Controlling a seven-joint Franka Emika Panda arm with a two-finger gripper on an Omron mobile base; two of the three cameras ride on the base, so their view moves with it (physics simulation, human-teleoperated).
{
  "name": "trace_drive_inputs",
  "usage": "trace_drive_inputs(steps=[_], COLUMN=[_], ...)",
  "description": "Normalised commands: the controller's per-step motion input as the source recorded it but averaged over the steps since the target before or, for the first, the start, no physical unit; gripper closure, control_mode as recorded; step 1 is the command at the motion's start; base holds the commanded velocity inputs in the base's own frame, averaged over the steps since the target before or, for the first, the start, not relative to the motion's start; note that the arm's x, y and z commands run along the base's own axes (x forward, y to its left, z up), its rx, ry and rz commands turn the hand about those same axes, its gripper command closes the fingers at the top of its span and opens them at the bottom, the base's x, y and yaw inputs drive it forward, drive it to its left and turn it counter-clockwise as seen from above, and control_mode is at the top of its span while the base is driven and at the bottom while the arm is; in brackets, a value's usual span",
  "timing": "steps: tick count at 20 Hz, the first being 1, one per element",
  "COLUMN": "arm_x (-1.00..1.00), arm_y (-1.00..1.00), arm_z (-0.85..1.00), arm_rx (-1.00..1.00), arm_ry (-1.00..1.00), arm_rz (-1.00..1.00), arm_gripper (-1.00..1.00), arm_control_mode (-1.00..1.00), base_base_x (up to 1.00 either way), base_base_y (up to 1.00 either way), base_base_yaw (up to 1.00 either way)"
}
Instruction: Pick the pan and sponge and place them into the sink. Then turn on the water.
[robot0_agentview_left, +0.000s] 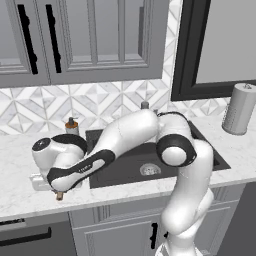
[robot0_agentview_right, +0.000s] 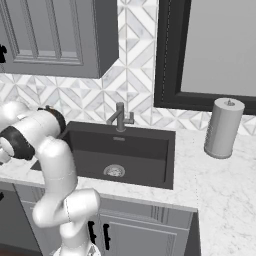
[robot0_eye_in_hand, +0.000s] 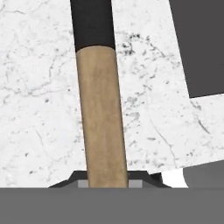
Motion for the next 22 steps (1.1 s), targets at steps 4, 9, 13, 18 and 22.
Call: trace_drive_inputs(steps=[4, 9, 13, 18, 22], arm_x=[-0.33, -0.25, -0.29, -0.11, -0.07], arm_y=[-0.69, -0.98, -0.8, -0.71, -0.78], arm_z=[1.0, 0.94, 0.67, 0.68, 0.73], arm_rx=[0.08, 0.02, 0.0, 0.0, 0.0], arm_ry=[-0.01, 0.02, -0.02, -0.15, -0.12], arm_rz=[0.0, 0.0, 0.07, 0.12, 0.14], arm_gripper=[1.0, 1.0, 1.0, 1.0, 1.0], arm_control_mode=[-1.0, -1.0, -1.0, -1.0, -1.0], base_base_x=[0.0, 0.0, 0.0, 0.0, 0.0], base_base_y=[0.0, 0.0, 0.0, 0.0, 0.0], base_base_yaw=[0.0, 0.0, 0.0, 0.0, 0.0])
